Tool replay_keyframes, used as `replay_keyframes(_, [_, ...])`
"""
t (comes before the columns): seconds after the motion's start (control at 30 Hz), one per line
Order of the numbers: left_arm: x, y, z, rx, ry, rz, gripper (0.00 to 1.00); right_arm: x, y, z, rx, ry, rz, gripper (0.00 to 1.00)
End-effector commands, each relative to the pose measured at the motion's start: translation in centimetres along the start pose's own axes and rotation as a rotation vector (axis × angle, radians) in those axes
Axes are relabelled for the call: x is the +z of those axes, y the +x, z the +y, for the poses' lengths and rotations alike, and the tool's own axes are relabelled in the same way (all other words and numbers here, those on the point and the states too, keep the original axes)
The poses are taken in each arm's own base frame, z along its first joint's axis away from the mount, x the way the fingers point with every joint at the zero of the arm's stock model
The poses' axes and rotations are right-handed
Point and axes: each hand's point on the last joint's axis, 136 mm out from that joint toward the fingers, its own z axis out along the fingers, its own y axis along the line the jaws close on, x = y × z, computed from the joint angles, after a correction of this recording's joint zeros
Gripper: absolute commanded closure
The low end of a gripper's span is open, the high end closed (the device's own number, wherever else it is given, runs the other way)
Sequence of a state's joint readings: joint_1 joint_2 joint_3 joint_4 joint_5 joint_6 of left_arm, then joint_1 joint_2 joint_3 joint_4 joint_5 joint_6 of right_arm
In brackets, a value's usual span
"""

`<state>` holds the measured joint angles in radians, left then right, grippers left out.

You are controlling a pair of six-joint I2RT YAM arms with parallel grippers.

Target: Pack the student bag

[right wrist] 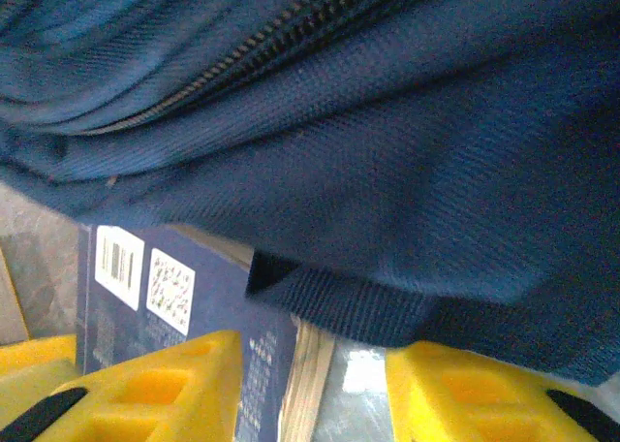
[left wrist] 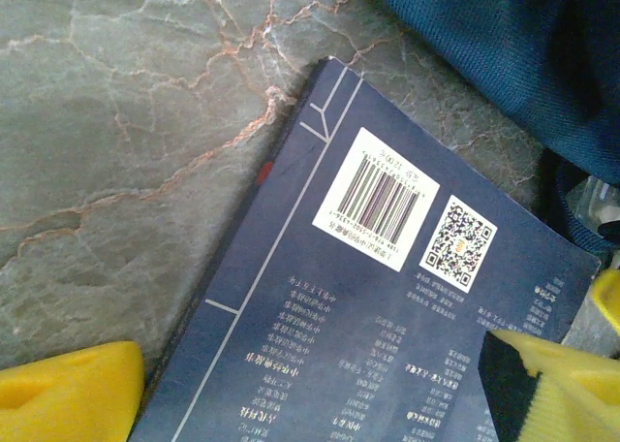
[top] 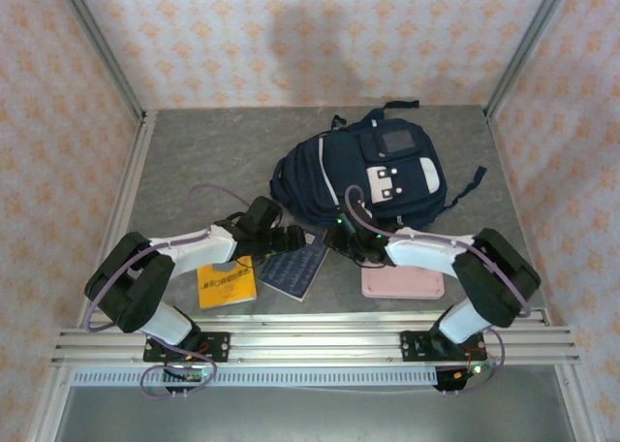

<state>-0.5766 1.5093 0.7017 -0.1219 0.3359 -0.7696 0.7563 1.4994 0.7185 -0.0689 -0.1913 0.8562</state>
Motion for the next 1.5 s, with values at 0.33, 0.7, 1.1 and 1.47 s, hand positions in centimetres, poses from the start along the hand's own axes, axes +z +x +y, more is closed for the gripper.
replay_keyframes(0.33, [0.3,3.8,-1.8,-0.005,0.109,0.159,0.09,-2.3,4.9,0.6,0.045,-0.155,0.109,0.49])
replay_keyframes(0.7, [0.3,4.9,-2.9,-0.02,0.178,0.206,0.1,0.9,5.3,-0.4,0.063,-0.102,0.129,0.53])
replay_keyframes(1.1, [-3.1,4.3,-7.3,-0.019,0.407,0.177,0.11,1.1,3.8,-2.7,0.086,-0.105,0.114,0.68])
replay_keyframes(1.47, [-6.0,3.6,-9.7,-0.006,0.553,0.127,0.18,0.8,3.6,-4.2,0.073,-0.079,0.101,0.7])
